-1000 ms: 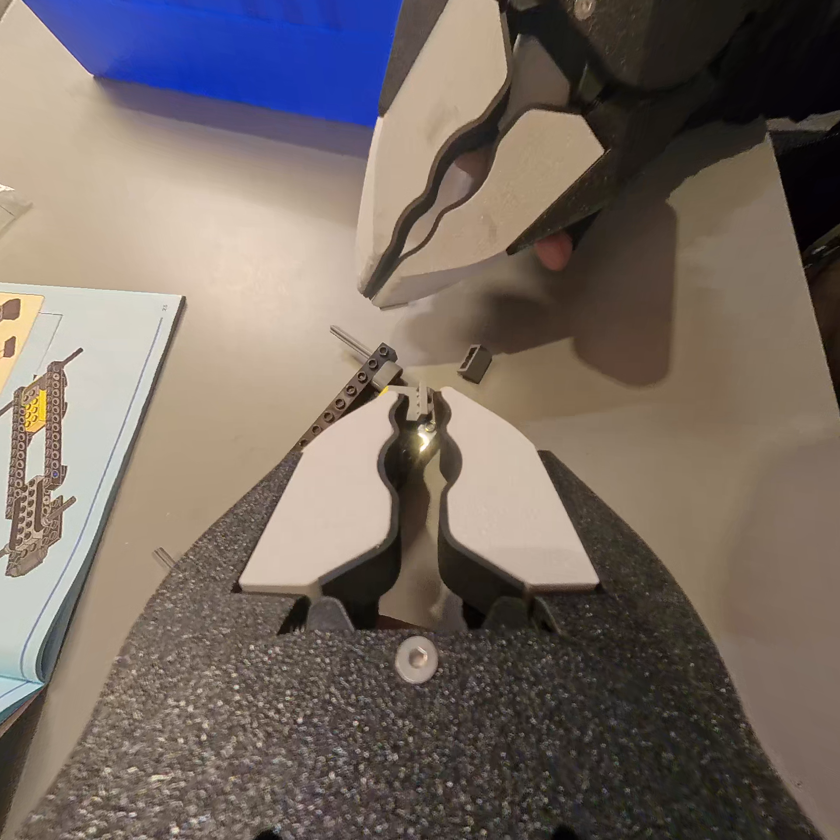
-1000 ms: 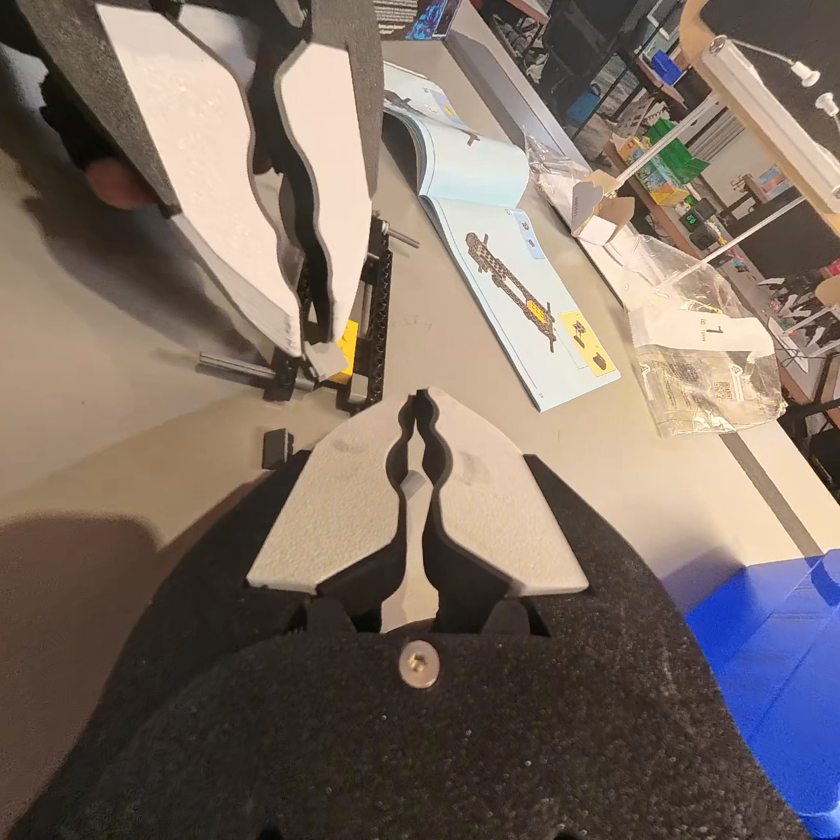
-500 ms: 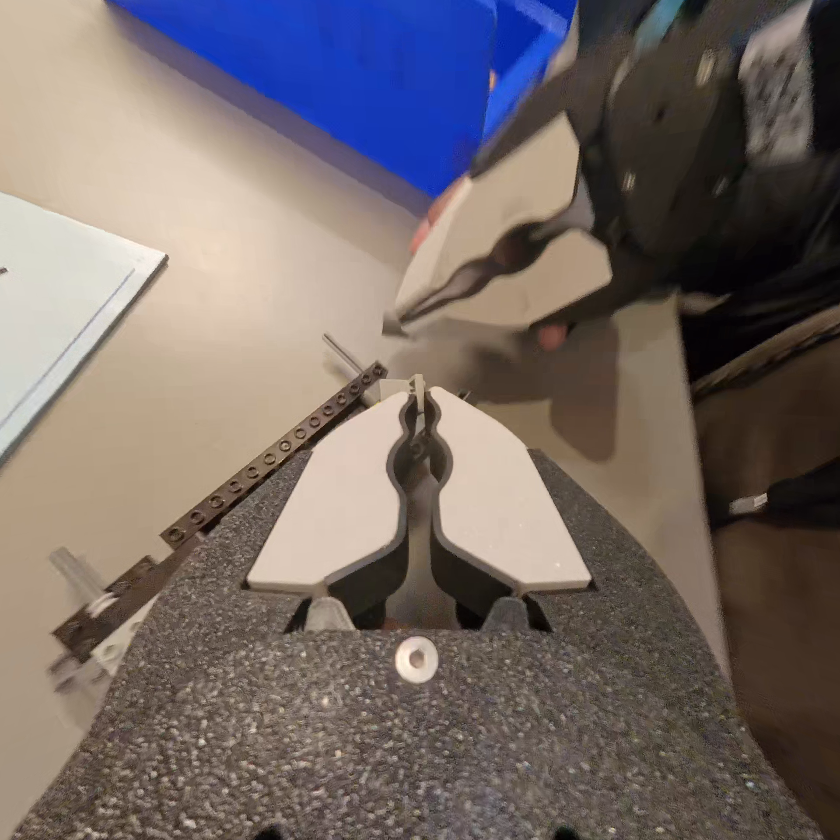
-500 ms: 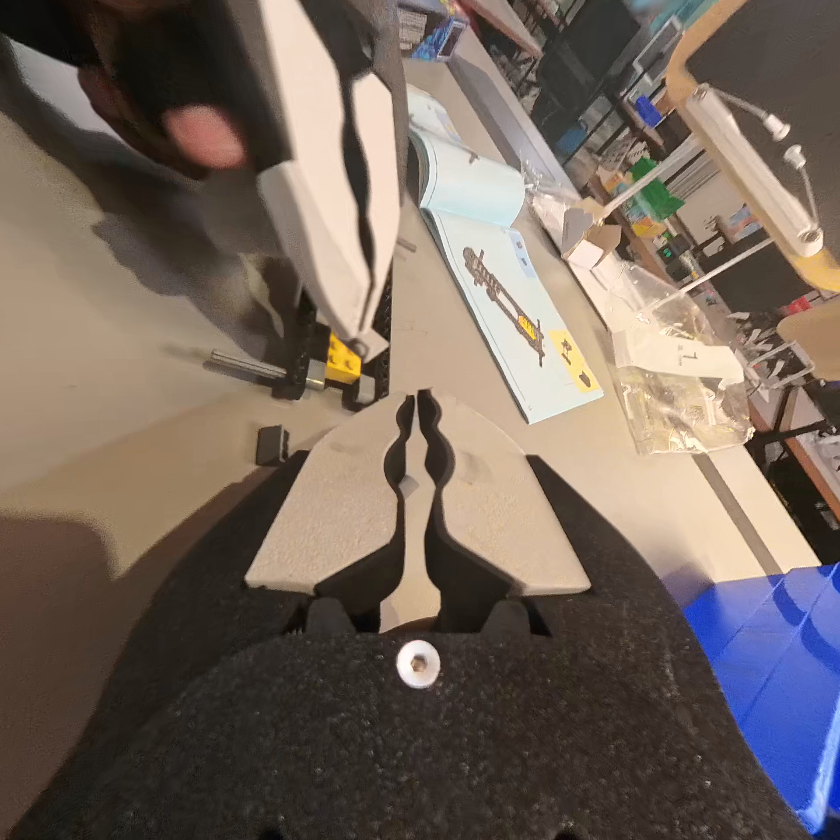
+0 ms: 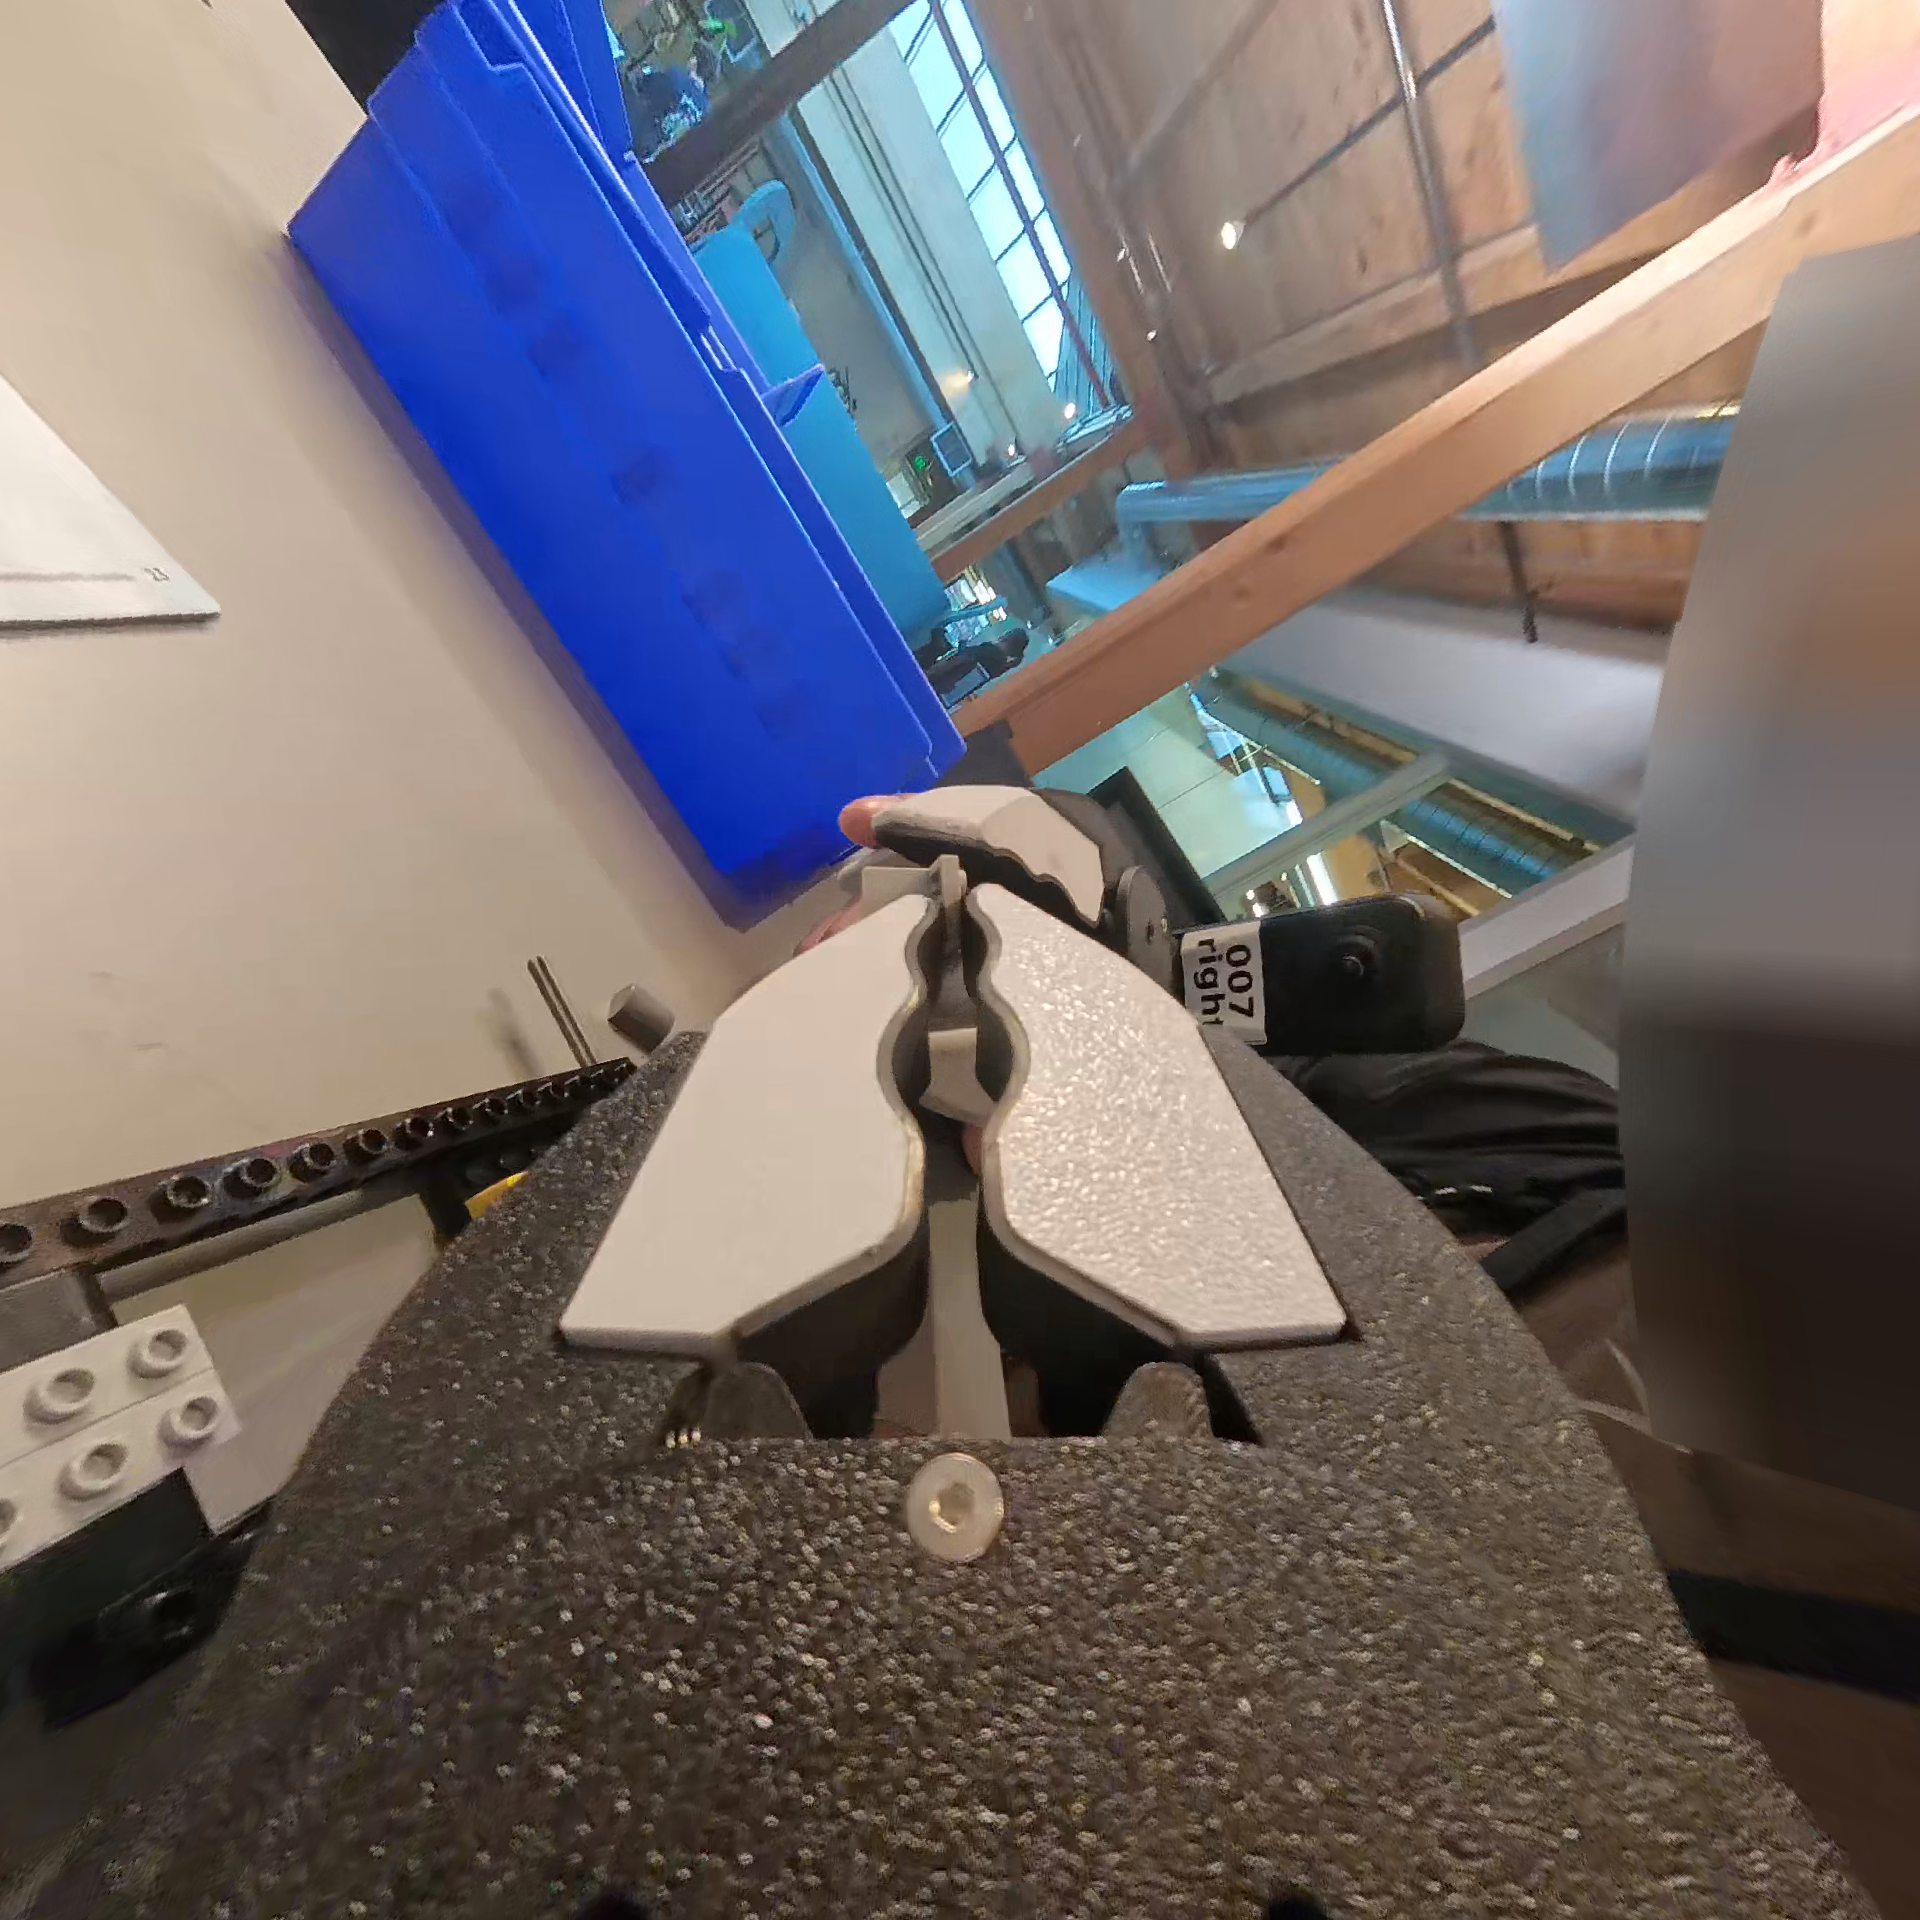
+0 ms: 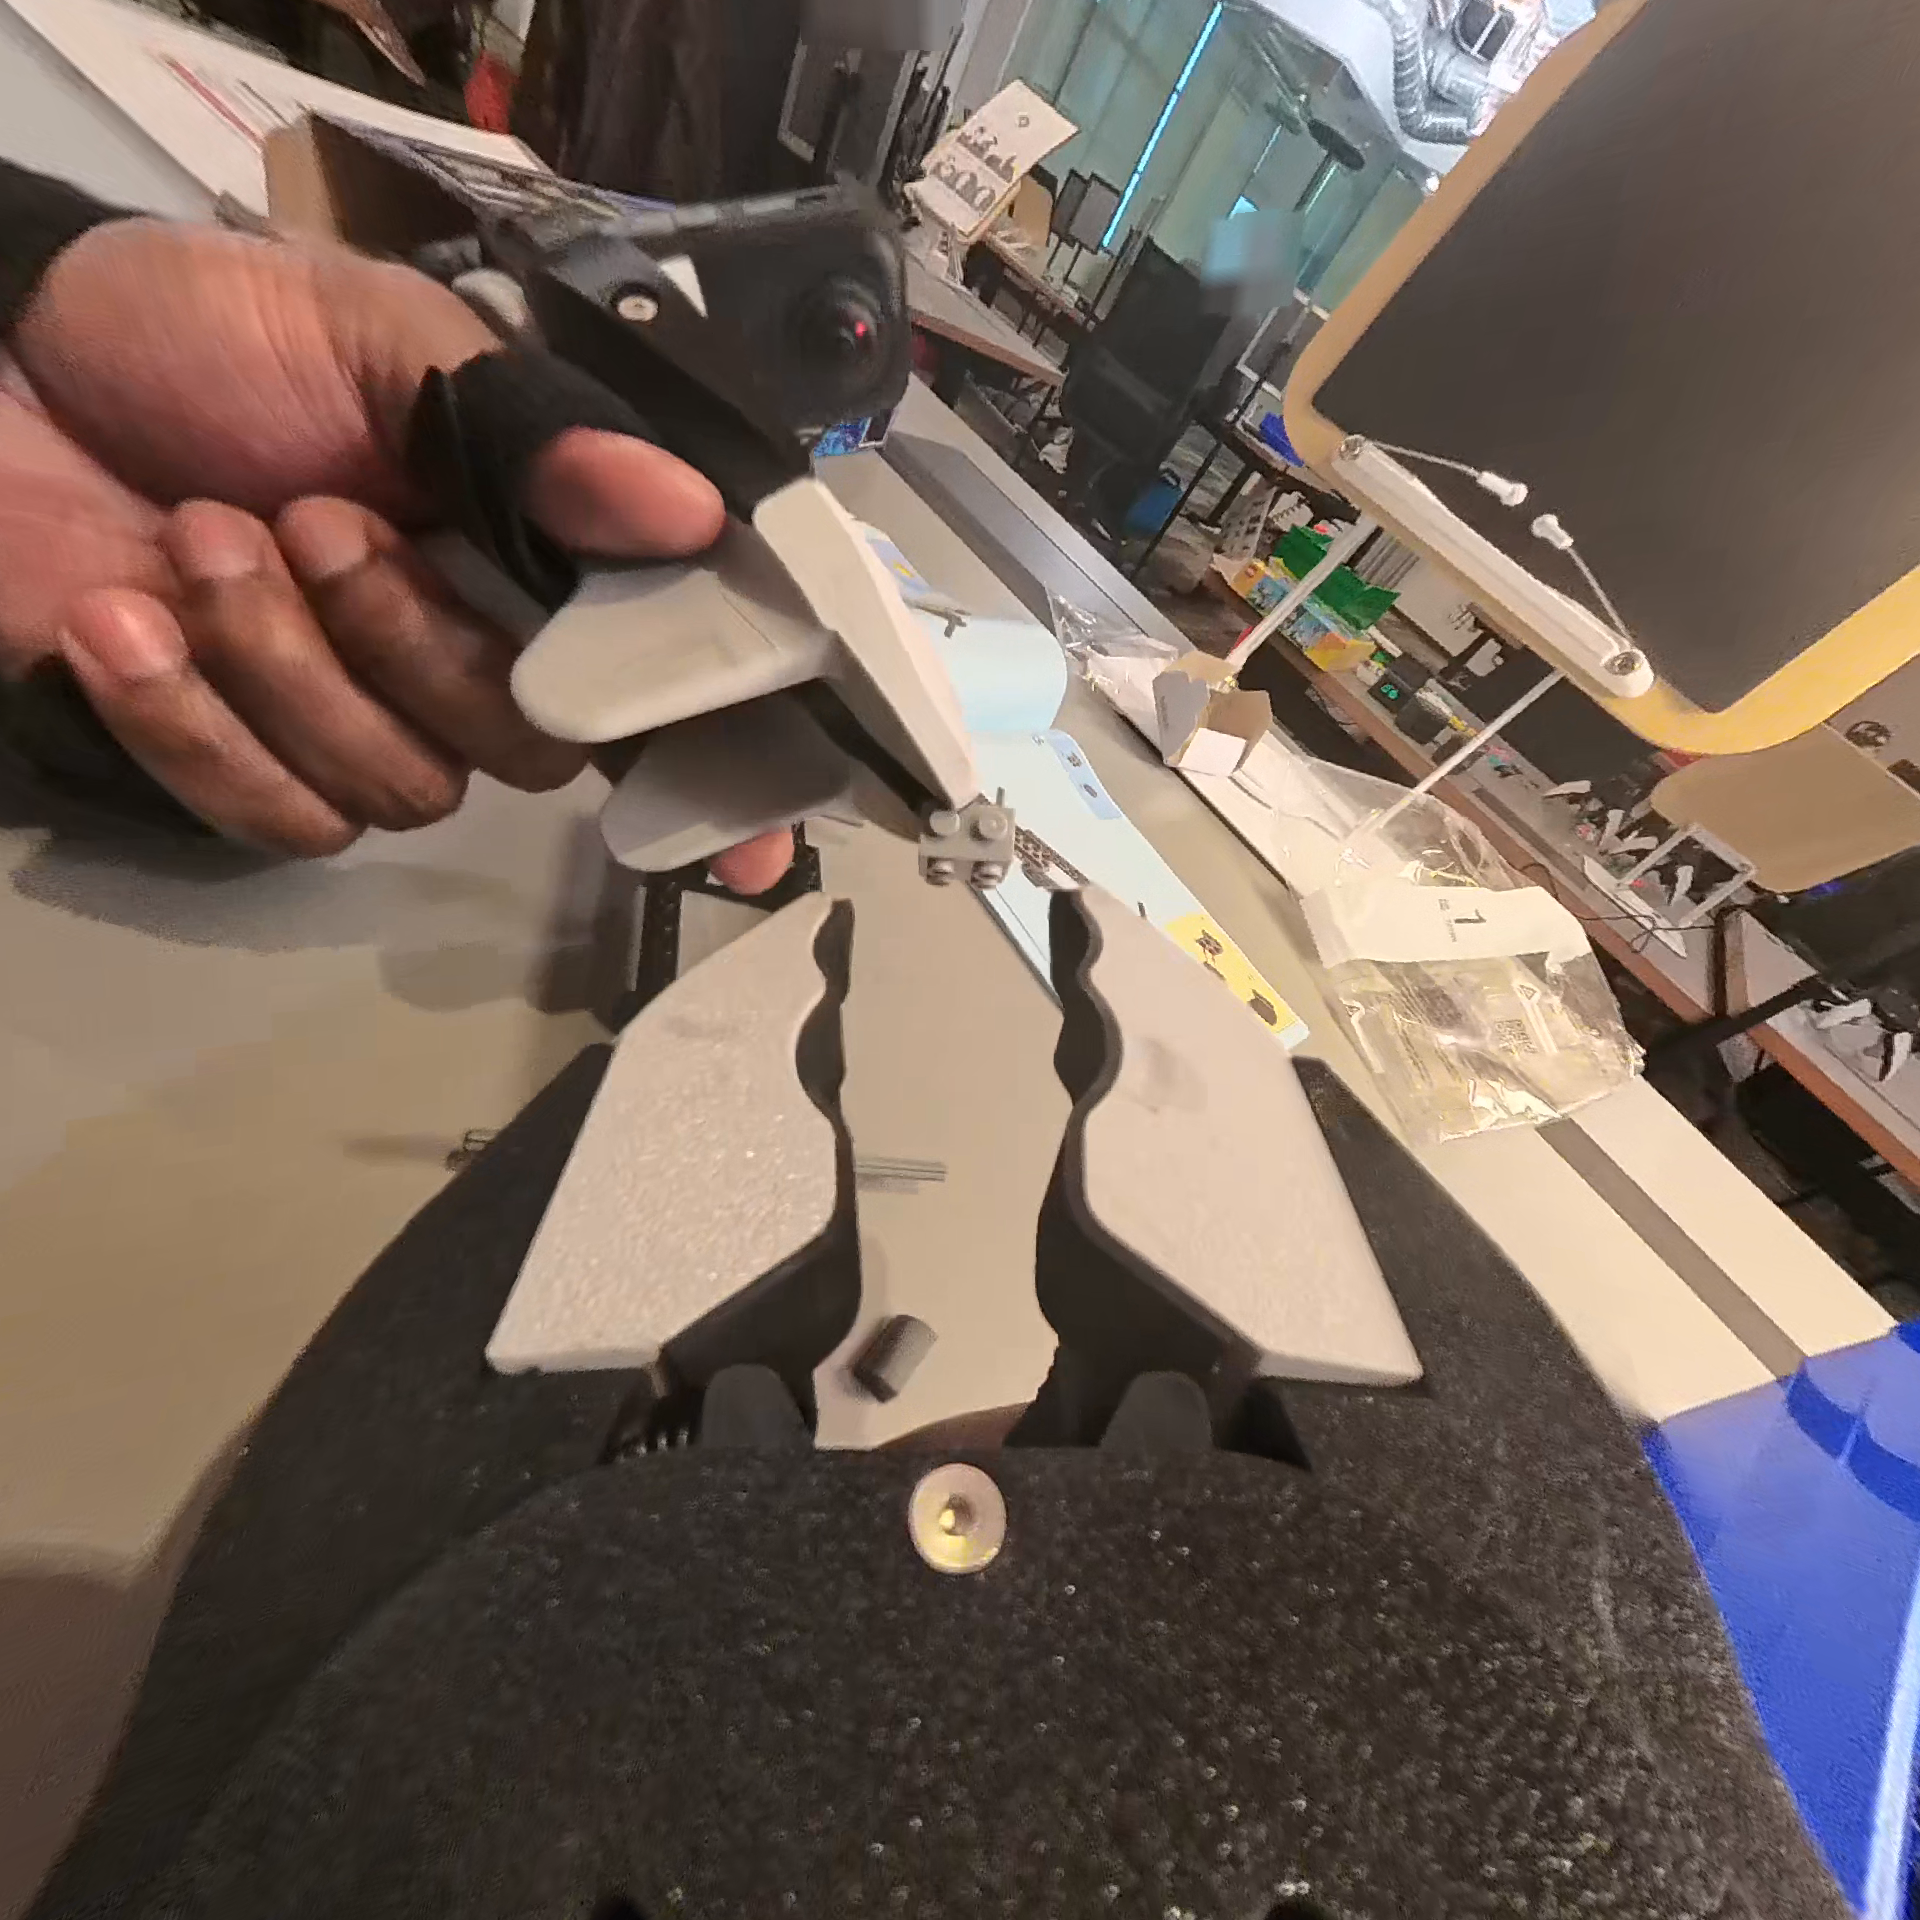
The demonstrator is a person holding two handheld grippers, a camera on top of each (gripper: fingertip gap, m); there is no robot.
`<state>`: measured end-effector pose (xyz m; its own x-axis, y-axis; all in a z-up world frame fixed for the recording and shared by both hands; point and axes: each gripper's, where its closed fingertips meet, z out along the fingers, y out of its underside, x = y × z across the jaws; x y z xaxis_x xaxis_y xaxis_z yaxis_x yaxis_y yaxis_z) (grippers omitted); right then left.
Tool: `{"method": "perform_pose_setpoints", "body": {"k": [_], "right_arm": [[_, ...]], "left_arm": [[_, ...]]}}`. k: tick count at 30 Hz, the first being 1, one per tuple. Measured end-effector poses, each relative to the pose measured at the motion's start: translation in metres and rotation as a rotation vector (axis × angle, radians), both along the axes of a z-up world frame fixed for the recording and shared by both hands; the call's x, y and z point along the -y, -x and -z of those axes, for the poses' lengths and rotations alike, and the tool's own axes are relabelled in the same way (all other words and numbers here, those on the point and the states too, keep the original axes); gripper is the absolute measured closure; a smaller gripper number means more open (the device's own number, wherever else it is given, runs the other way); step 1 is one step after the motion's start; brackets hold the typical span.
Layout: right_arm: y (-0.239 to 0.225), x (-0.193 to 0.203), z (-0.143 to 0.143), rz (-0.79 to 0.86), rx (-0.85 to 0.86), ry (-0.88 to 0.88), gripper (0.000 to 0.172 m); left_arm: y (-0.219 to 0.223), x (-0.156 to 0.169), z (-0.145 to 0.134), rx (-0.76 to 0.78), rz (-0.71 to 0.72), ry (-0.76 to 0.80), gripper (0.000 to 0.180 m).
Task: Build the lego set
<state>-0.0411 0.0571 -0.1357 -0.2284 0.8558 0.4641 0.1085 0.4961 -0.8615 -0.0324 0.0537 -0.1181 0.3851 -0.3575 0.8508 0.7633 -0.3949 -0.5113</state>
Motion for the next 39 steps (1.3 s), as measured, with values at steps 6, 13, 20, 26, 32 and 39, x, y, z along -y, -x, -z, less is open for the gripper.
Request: {"method": "perform_pose_setpoints", "body": {"k": [6,13,20,26,32,39], "right_arm": [[0.003,0.002,-0.004,0.015,-0.026,0.009,0.139],[-0.003,0.004,-0.009,-0.008,-0.062,0.012,0.155],[-0.004,-0.006,-0.008,-0.024,-0.019,0.088,0.155],[-0.006,-0.013,0.004,-0.058,0.119,0.212,0.155],[-0.011,-0.022,0.008,-0.084,0.19,0.3,0.155],[-0.013,-0.02,0.021,-0.109,0.262,0.314,0.155]], "left_arm": [[-0.006,0.0,-0.001,0.075,0.023,-0.009,0.178],[-0.011,0.0,0.001,0.048,0.049,-0.015,0.178],[0.006,0.0,0.001,-0.407,-0.064,-0.097,0.15],[0.045,-0.003,-0.011,-1.142,-0.239,-0.27,0.124],[0.039,0.014,0.049,-1.437,0.284,-0.131,0.101],[0.036,0.021,0.096,-1.626,0.594,-0.032,0.098]]}}
